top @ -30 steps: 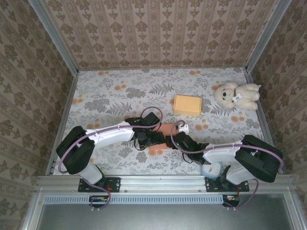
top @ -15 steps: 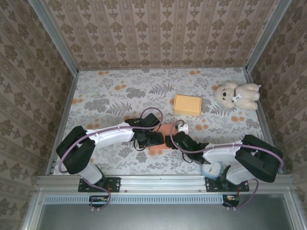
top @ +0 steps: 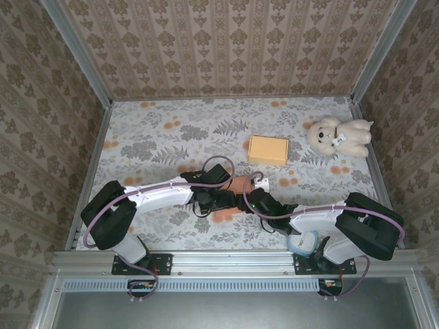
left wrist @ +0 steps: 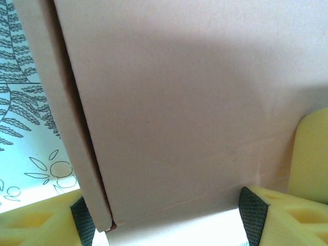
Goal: Fold the paper box
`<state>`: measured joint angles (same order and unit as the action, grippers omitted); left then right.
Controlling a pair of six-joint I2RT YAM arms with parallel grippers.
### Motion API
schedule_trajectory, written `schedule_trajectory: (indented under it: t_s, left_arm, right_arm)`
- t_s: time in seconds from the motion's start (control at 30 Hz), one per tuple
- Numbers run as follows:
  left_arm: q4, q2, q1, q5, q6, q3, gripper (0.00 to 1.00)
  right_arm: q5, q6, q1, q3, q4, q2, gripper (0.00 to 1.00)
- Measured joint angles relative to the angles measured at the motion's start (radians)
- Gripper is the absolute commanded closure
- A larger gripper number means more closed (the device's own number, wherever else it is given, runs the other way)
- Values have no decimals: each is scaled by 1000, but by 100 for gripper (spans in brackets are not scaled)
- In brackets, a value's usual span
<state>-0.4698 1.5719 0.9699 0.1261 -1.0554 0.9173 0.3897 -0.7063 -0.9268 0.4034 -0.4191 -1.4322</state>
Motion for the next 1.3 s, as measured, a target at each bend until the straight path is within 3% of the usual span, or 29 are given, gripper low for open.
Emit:
schedule_trajectory:
  t_s: [0.37, 0.67, 1.3]
  left_arm:
    - [-19, -25, 12, -3, -38, -2, 14]
    - [0, -76, 63, -11, -109, -26, 15]
    - [0, -75, 63, -31, -104, -32, 20]
  right_arm:
    - [0, 0, 0, 2, 1, 0, 34]
    - [-1, 0, 0, 3, 1, -1, 34]
    - [0, 0, 0, 3, 3, 2, 34]
